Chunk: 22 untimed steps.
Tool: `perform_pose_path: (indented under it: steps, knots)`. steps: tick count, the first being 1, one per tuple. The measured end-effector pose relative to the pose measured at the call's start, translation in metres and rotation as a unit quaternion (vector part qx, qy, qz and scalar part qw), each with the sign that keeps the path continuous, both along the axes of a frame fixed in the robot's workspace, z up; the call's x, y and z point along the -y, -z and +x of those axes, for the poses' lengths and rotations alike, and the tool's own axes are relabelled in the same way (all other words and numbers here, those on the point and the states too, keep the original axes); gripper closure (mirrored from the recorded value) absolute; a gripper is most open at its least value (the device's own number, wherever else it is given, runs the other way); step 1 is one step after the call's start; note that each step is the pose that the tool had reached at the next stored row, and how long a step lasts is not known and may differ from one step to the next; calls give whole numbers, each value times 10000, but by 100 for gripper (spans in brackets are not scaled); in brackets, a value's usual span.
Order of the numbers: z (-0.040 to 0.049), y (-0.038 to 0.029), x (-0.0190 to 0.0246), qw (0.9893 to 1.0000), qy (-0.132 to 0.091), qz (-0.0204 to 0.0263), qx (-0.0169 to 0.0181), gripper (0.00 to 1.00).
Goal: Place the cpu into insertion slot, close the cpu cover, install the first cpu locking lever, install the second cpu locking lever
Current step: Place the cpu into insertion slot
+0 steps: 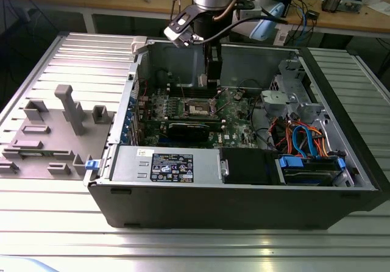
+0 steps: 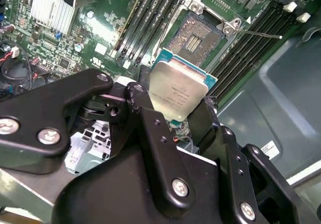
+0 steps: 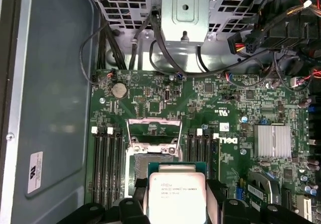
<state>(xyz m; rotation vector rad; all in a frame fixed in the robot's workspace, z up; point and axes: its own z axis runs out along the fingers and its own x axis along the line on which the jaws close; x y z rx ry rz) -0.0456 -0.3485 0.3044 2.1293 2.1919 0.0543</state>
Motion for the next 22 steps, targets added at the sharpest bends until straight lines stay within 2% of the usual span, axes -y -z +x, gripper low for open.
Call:
perform_pose_path:
  steps: [3,5,7,8,22]
  knots:
    - [-4,41,1,10000,2,38,-1,46]
    - [-8,54,0,10000,2,89,0,46]
    - [-8,64,0,9999,4,159,0,46]
    - [-9,75,0,9998,8,223,0,46]
    - [-13,111,0,9997,12,229,0,46]
